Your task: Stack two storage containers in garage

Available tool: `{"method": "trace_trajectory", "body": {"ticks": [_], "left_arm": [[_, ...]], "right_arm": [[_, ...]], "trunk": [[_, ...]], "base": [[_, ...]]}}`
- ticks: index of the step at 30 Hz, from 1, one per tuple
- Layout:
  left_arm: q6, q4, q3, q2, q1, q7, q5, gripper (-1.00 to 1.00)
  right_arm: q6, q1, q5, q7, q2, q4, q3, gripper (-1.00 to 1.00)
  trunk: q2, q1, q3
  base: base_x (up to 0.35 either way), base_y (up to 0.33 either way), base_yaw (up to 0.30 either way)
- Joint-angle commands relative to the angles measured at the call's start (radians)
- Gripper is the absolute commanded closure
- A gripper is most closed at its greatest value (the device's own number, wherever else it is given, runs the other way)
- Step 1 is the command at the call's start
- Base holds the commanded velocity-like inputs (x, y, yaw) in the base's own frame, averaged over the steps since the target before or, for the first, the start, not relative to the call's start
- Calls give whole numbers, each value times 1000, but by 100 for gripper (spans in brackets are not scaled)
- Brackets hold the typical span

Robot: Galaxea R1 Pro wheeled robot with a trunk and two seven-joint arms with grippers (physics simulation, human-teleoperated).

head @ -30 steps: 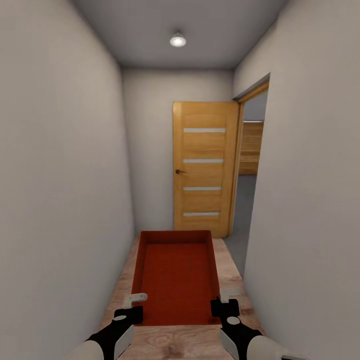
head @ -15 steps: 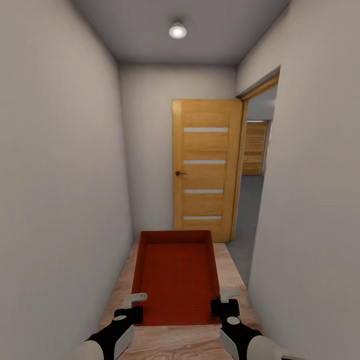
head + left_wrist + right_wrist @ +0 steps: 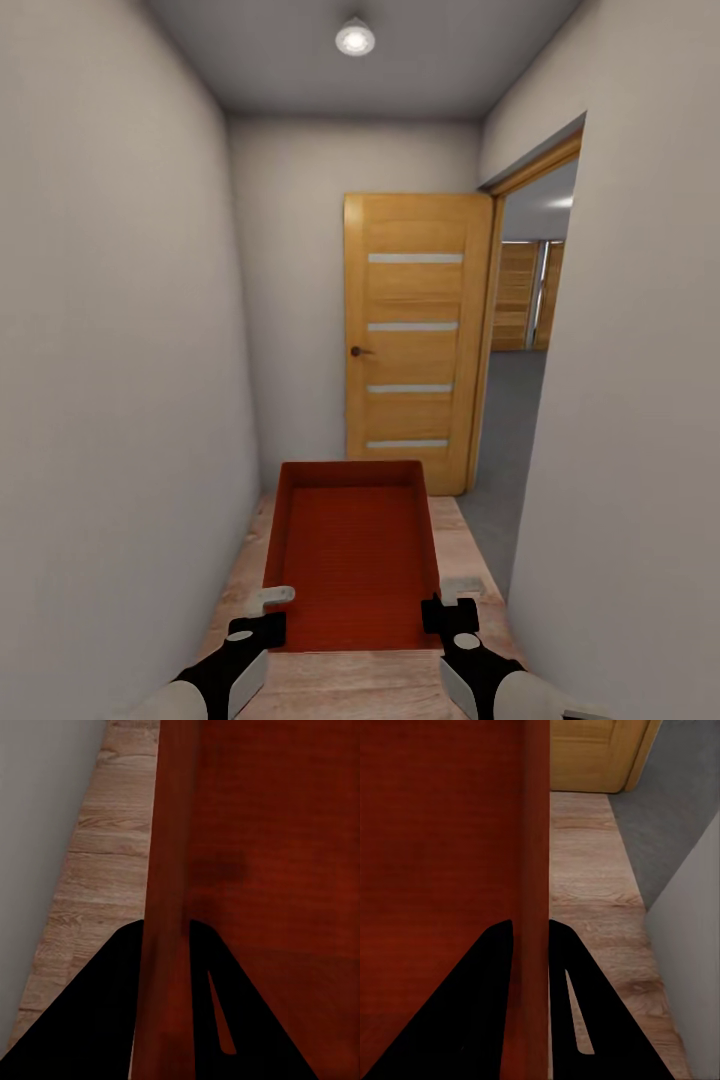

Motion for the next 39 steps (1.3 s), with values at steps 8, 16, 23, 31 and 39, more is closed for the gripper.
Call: {"method": "trace_trajectory", "body": {"ticks": [8, 16, 23, 31, 39], "left_arm": [[0, -2, -4, 3, -1, 10, 8, 100], [0, -2, -3, 3, -1, 10, 8, 100], [-8, -5, -6, 2, -1, 10, 8, 100], [-26, -4, -47, 3, -1, 4, 58, 100], [-36, 1, -118, 4, -1, 11, 133, 100]], "right_arm": [[-2, -2, 15, -5, 0, 0, -44, 100], [-2, -2, 15, -5, 0, 0, -44, 100], [-3, -2, 14, -6, 2, 0, -14, 100], [-5, -2, 9, -3, -3, 1, -3, 100], [-5, -2, 37, -3, -4, 2, -20, 100]], "trunk": [[-1, 1, -2], [-1, 1, -2], [-1, 1, -2], [-1, 1, -2], [-1, 1, -2]], "base": [[324, 0, 0], [324, 0, 0], [277, 0, 0], [12, 0, 0], [204, 0, 0]]}}
